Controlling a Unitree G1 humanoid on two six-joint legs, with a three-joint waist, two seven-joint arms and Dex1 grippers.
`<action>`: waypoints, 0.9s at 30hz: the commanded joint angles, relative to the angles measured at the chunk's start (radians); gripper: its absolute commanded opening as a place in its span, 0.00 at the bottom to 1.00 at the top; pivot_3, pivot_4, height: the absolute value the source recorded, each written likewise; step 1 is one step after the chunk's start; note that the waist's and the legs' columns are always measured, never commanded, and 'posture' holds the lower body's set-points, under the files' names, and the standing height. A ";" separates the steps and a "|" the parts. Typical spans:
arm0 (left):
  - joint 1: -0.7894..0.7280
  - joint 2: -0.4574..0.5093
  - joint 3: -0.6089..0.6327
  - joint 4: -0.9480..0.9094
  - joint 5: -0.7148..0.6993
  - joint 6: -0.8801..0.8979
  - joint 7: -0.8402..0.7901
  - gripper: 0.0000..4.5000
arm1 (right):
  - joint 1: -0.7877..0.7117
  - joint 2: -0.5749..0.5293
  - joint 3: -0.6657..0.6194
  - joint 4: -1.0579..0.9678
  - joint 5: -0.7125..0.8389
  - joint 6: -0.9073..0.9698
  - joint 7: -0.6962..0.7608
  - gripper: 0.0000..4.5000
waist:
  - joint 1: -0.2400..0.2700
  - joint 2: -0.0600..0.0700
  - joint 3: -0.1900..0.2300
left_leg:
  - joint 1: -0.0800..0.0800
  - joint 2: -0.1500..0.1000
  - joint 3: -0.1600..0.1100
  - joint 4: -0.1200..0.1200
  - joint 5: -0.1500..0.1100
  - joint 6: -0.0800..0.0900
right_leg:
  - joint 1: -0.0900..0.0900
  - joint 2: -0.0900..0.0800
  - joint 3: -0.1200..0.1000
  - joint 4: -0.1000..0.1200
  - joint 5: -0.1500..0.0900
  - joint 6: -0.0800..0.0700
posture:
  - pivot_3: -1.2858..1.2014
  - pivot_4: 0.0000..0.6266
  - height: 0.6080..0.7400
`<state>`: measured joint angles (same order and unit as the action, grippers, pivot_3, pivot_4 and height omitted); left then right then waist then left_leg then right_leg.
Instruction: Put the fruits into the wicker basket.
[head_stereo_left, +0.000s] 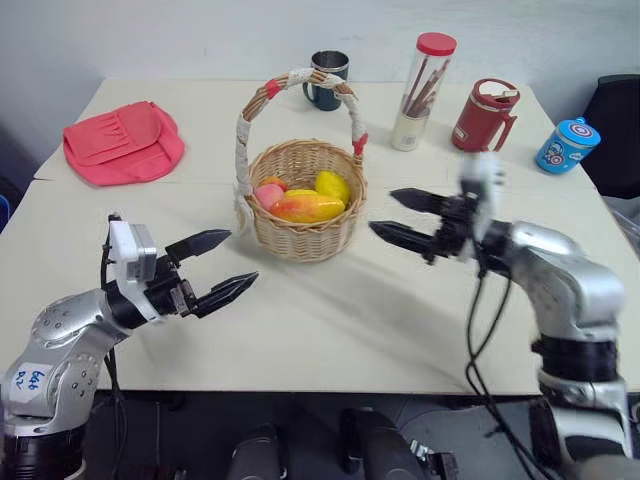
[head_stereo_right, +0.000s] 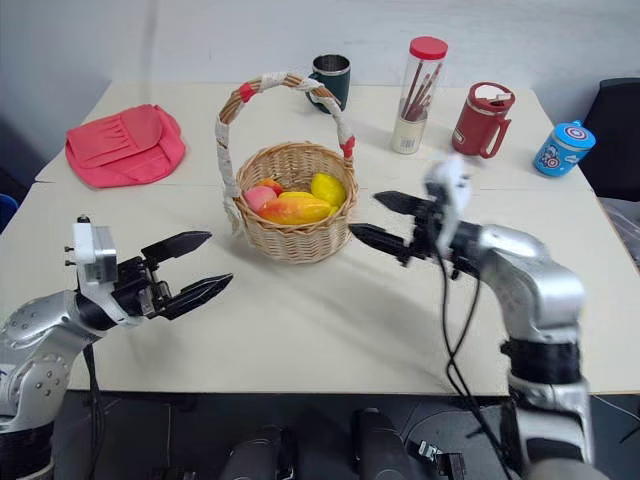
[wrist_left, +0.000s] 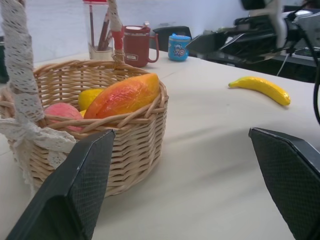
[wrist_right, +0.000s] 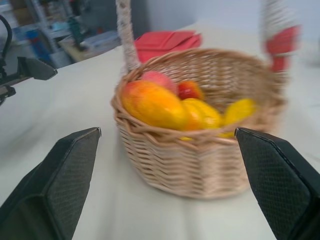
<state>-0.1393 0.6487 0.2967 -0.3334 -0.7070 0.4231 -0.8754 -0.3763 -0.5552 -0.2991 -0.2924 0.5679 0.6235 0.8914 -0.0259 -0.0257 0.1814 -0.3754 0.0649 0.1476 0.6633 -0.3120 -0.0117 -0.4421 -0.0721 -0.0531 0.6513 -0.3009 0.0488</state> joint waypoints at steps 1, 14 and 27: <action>-0.046 0.006 -0.026 0.047 0.015 -0.031 -0.043 1.00 | 0.182 -0.024 -0.192 -0.071 -0.036 -0.152 -0.032 0.99 | 0.001 0.000 0.000 | 0.001 0.000 0.000 0.000 0.000 -0.001 | 0.001 0.002 0.000 -0.001 0.000 0.000 | 0.52 0.24 1.00; -0.211 0.035 -0.179 0.260 0.110 -0.078 -0.248 1.00 | 0.964 0.257 -0.624 0.001 -0.058 -0.585 -0.066 0.99 | -0.019 0.000 0.001 | 0.011 0.006 0.000 -0.002 -0.003 -0.001 | 0.015 0.010 0.005 -0.006 0.001 0.001 | 0.52 0.24 1.00; -0.197 0.018 -0.199 0.161 0.122 -0.089 -0.247 1.00 | 0.695 -0.172 -0.470 0.048 0.044 -0.066 -0.267 0.99 | -0.024 0.000 0.001 | 0.022 0.000 -0.001 -0.013 -0.002 0.000 | 0.016 0.007 0.011 -0.006 0.000 -0.002 | 0.52 0.24 1.00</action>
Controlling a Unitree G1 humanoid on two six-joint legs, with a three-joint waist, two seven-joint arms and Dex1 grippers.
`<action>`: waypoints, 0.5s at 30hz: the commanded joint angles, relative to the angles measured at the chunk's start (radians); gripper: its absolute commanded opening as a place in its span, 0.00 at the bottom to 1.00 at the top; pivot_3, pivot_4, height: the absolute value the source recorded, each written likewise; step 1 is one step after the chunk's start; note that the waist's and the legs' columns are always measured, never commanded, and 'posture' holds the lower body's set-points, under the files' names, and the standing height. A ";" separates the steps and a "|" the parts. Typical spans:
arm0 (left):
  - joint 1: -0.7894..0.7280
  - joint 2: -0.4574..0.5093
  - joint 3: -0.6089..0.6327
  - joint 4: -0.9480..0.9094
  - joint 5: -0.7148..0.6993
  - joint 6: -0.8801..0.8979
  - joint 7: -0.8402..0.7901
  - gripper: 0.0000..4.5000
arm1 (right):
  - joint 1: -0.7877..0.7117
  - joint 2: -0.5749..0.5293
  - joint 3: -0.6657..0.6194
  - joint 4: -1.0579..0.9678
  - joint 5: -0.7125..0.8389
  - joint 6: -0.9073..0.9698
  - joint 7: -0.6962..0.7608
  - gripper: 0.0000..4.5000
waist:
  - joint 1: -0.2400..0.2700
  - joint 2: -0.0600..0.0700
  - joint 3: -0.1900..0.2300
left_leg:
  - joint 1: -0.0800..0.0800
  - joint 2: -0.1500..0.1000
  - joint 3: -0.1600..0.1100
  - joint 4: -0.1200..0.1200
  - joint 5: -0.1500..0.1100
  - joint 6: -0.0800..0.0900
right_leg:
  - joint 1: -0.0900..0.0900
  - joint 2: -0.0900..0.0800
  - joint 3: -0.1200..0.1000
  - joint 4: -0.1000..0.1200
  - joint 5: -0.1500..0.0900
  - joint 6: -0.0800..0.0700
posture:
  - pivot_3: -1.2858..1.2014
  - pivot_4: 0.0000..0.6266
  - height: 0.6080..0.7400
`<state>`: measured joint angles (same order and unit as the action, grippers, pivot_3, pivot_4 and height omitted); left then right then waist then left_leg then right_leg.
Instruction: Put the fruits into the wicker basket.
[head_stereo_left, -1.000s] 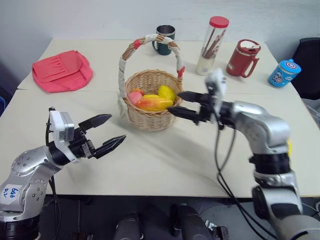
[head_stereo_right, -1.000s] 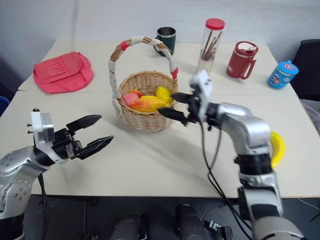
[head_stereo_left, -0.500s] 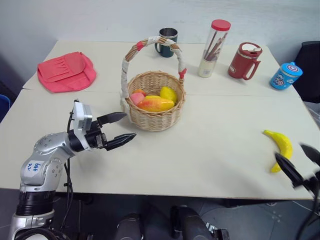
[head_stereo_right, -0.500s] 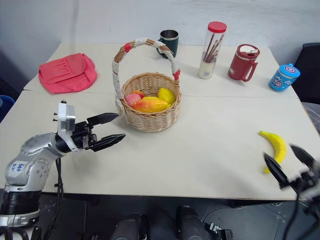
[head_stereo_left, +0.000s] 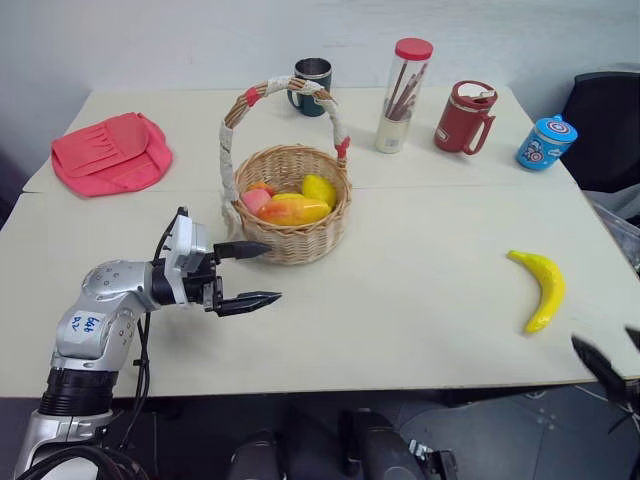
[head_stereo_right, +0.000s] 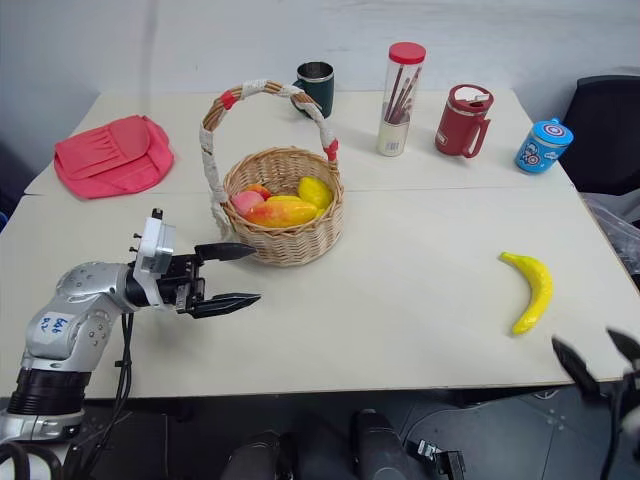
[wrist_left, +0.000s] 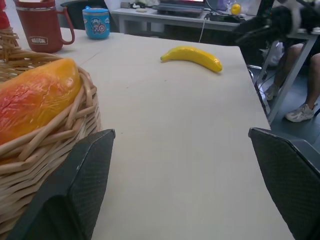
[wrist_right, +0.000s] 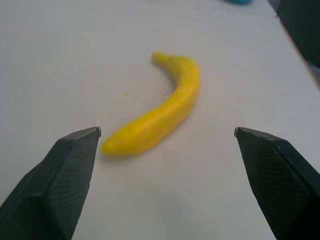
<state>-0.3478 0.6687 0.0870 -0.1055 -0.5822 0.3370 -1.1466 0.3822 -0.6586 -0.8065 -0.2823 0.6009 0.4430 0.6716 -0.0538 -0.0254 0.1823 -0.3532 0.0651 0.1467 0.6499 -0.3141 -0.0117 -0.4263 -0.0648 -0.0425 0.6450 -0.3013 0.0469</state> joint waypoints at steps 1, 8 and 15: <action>0.028 -0.003 0.012 -0.080 0.001 -0.005 0.033 1.00 | -0.129 -0.104 0.076 0.093 -0.009 0.153 -0.071 0.99 | 0.011 -0.001 0.000 | 0.000 0.000 -0.001 -0.001 0.000 0.000 | 0.000 0.001 0.000 0.000 0.000 0.000 | 0.52 0.24 1.00; 0.129 -0.006 0.047 -0.188 0.005 -0.004 0.121 1.00 | -0.433 -0.219 0.283 0.401 -0.114 0.325 -0.134 0.99 | 0.030 0.000 0.001 | -0.003 0.001 -0.001 0.000 0.002 -0.006 | -0.003 0.003 -0.001 -0.002 -0.001 0.000 | 0.52 0.24 1.00; 0.169 -0.042 0.124 -0.259 -0.081 0.038 0.229 1.00 | -0.533 -0.276 0.356 0.472 -0.119 0.426 -0.065 0.64 | 0.026 0.000 0.001 | -0.004 0.001 0.000 0.003 0.002 -0.004 | -0.001 0.002 0.000 -0.004 0.001 0.003 | 0.52 0.24 1.00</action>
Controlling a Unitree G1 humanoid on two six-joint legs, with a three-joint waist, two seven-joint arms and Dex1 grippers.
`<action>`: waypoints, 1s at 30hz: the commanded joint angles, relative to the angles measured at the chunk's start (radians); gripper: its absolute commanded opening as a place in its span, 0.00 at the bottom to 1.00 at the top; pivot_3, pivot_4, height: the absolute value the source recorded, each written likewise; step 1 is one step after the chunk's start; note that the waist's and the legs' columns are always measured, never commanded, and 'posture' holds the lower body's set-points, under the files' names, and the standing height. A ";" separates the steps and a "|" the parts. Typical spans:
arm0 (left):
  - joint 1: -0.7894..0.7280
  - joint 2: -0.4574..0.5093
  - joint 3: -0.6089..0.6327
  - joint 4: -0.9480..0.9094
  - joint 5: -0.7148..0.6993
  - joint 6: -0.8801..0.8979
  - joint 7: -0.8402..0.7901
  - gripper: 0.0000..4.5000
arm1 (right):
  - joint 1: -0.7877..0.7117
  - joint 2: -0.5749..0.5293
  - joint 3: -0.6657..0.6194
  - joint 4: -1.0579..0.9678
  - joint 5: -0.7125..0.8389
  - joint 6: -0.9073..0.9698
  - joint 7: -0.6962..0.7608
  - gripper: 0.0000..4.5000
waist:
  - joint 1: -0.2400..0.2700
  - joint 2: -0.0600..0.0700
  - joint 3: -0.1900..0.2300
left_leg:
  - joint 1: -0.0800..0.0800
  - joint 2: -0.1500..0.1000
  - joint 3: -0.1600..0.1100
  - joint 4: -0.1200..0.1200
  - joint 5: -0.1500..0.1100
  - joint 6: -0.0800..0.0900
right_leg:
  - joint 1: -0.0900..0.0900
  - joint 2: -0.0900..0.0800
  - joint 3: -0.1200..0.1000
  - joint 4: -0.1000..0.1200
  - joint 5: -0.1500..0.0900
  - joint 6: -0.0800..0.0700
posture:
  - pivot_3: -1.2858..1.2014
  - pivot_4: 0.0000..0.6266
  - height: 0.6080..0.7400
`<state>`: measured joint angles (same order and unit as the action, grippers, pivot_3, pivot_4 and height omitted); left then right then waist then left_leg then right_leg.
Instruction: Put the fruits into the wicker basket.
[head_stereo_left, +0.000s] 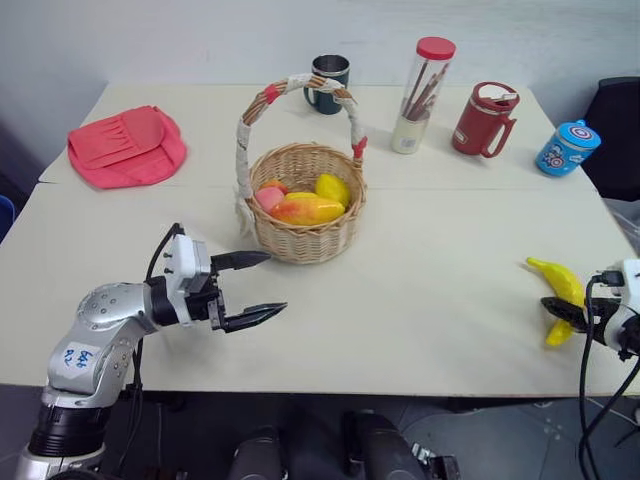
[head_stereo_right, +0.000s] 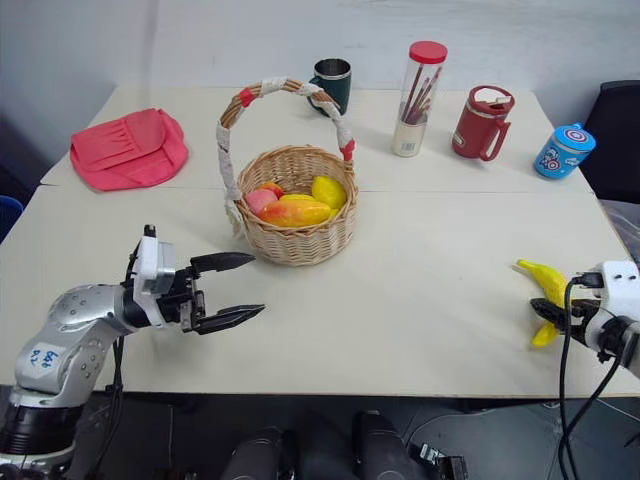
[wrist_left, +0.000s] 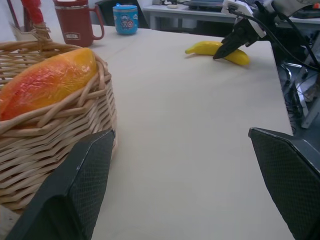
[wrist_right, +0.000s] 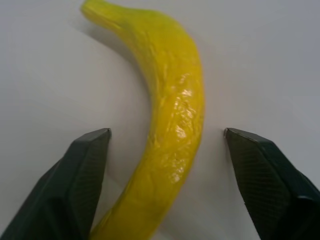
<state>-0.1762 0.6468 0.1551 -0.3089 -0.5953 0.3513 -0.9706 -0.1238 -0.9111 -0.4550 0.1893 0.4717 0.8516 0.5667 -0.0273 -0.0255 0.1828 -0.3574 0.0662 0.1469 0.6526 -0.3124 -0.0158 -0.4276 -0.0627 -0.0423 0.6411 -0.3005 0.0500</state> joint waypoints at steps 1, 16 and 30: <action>-0.004 -0.024 0.069 -0.061 -0.082 0.034 0.065 1.00 | -0.042 -0.030 0.008 -0.005 0.020 0.013 0.069 0.57 | 0.000 0.000 0.000 | 0.000 0.000 0.000 0.000 0.000 0.000 | 0.000 0.000 0.000 0.000 0.000 0.001 | 0.52 0.24 1.00; 0.131 -0.026 0.241 -0.106 -0.129 0.061 0.185 1.00 | -0.687 0.278 0.442 -0.305 0.102 -0.038 0.251 0.13 | -0.033 0.000 0.001 | 0.002 0.001 0.001 -0.002 0.002 -0.002 | -0.003 0.001 0.004 0.003 0.001 0.000 | 0.52 0.24 1.00; 0.316 -0.100 0.325 -0.244 -0.151 0.062 0.332 1.00 | -1.017 0.751 0.622 0.202 -0.200 -0.411 0.061 0.30 | -0.032 -0.002 0.000 | -0.021 -0.002 0.000 0.012 -0.003 0.006 | -0.017 -0.009 -0.005 0.003 0.003 0.002 | 0.52 0.24 1.00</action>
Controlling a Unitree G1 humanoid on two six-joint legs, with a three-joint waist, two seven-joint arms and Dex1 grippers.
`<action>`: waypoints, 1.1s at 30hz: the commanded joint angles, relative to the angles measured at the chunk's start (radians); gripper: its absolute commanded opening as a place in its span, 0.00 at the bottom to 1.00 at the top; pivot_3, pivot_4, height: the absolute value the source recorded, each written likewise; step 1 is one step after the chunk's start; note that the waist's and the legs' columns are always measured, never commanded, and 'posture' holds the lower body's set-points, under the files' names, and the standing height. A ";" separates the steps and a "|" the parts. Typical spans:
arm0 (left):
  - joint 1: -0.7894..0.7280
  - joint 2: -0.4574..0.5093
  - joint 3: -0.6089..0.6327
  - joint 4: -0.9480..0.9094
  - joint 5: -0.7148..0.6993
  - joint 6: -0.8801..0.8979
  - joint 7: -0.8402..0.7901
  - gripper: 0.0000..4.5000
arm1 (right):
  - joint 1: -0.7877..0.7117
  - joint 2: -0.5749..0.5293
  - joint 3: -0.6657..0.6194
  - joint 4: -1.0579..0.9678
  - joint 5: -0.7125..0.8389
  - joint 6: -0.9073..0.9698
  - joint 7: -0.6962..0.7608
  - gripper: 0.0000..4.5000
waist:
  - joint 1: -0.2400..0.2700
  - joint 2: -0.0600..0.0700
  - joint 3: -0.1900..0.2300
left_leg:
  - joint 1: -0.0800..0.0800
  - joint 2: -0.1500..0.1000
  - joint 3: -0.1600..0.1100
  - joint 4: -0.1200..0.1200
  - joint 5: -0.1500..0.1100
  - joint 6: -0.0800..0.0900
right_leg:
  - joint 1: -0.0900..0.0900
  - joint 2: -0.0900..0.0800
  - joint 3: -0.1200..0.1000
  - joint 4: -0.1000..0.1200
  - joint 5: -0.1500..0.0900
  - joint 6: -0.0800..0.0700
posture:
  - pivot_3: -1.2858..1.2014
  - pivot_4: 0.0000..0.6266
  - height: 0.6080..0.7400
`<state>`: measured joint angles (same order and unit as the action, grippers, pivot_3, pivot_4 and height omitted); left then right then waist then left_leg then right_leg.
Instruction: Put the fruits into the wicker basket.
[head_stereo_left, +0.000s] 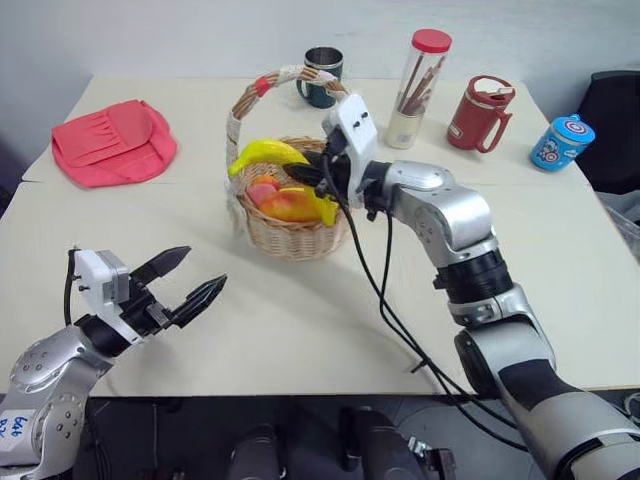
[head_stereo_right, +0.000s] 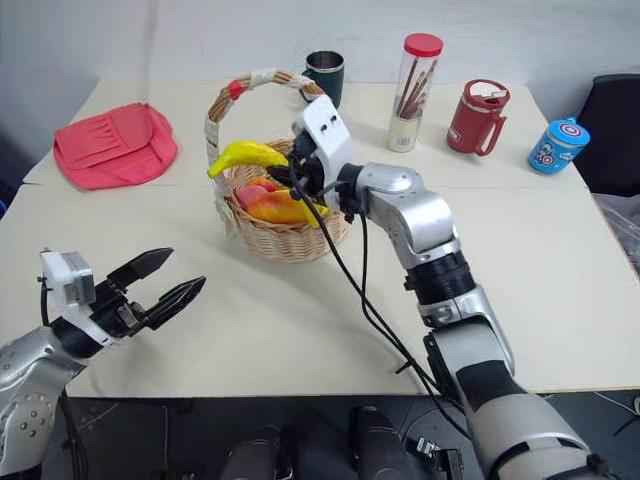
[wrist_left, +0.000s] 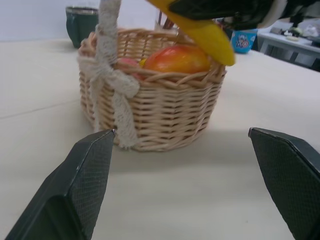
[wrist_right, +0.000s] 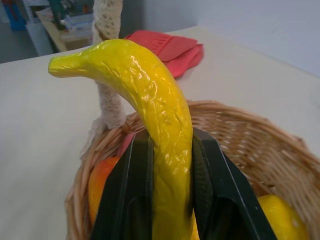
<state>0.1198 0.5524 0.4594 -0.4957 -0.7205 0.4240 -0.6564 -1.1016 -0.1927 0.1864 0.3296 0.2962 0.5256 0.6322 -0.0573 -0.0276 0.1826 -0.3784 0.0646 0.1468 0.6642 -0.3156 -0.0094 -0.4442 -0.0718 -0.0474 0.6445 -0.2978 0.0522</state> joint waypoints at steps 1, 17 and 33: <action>0.027 -0.006 0.022 -0.067 -0.029 -0.008 0.023 1.00 | -0.058 0.049 -0.029 0.096 -0.036 -0.129 -0.016 0.36 | -0.005 0.000 0.000 | 0.000 0.000 0.000 0.000 0.000 0.000 | 0.000 0.000 0.000 0.000 0.000 0.000 | 0.52 0.24 1.00; 0.037 0.017 0.067 -0.115 -0.146 0.036 0.096 1.00 | 0.182 -0.222 -0.186 -0.126 0.197 -0.171 0.521 0.99 | 0.005 0.000 0.000 | 0.001 0.000 -0.002 -0.001 0.000 0.000 | 0.001 -0.001 -0.002 0.001 0.000 -0.002 | 0.52 0.24 1.00; -0.032 0.033 0.086 -0.108 -0.206 0.031 0.114 1.00 | -0.354 -0.085 -0.151 0.906 -0.139 -0.601 0.525 0.99 | -0.031 0.002 0.002 | 0.007 0.007 0.001 -0.003 0.004 -0.009 | -0.001 0.010 0.003 0.006 -0.001 -0.009 | 0.52 0.24 1.00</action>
<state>0.0917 0.5772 0.5436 -0.5770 -0.9120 0.4627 -0.5454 -1.4147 -0.2799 0.0308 1.2089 0.1930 -0.0468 1.1692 -0.0881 -0.0252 0.1844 -0.3717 0.0717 0.1480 0.6614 -0.3117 -0.0185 -0.4447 -0.0624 -0.0444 0.6509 -0.2991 0.0432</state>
